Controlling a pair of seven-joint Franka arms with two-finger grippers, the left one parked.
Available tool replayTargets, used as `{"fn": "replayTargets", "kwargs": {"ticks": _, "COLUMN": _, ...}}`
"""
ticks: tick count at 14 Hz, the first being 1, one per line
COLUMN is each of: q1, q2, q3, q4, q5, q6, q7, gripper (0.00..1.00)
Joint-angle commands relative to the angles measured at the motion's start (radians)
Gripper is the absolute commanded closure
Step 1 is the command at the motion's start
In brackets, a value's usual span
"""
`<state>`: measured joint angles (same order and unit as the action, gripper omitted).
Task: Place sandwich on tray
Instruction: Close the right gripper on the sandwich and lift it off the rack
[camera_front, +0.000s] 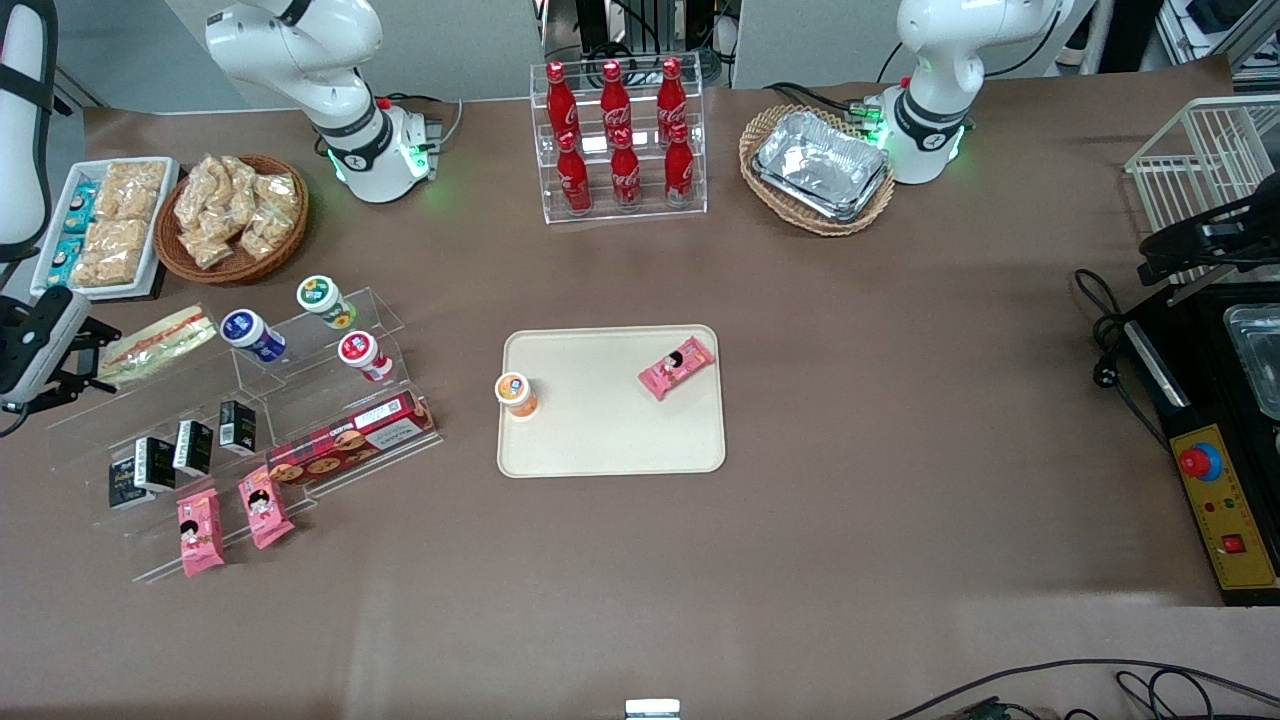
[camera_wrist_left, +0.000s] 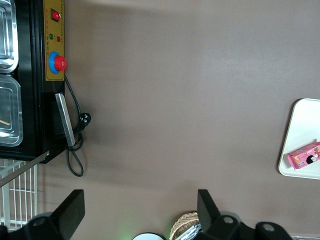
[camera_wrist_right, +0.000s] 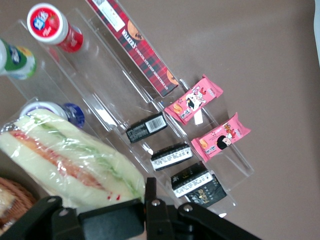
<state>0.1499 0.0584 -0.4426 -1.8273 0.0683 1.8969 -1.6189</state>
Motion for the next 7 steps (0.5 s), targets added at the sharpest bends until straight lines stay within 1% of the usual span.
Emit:
{"fn": "replayTargets", "kwargs": {"ticks": 1, "q1": 0.023, "q2": 0.027, "q3": -0.002, "q4": 0.089, "q5": 0.016, "q6": -0.105, "q7": 0.143, "gripper": 1.00}}
{"fn": "replayTargets", "kwargs": {"ticks": 2, "q1": 0.036, "q2": 0.027, "q3": 0.001, "q4": 0.098, "q5": 0.016, "q6": -0.108, "q7": 0.171, "gripper": 1.00}}
{"fn": "replayTargets", "kwargs": {"ticks": 7, "q1": 0.037, "q2": 0.023, "q3": 0.068, "q4": 0.140, "q5": 0.016, "q6": -0.183, "q7": 0.327, "gripper": 1.00}}
